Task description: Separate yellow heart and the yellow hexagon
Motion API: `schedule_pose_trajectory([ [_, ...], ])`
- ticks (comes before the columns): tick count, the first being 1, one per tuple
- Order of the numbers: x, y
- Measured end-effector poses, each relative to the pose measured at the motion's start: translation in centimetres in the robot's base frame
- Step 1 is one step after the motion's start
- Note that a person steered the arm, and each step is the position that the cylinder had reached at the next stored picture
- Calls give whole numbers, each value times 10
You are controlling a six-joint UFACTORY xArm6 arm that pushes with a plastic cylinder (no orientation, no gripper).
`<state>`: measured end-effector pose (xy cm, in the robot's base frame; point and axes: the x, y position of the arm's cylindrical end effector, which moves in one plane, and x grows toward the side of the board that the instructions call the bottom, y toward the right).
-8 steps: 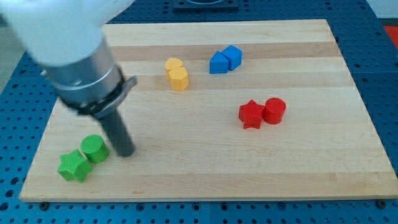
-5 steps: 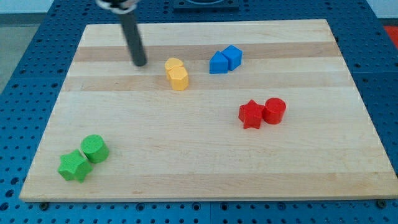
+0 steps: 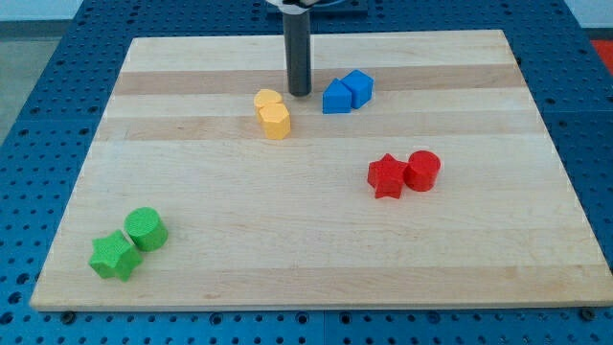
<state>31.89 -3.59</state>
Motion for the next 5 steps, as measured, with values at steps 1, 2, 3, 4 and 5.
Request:
schedule_pose_trajectory([
  [1,19,-20],
  [2,49,-35],
  [3,79,-51],
  [4,110,-66],
  [5,145,-81],
])
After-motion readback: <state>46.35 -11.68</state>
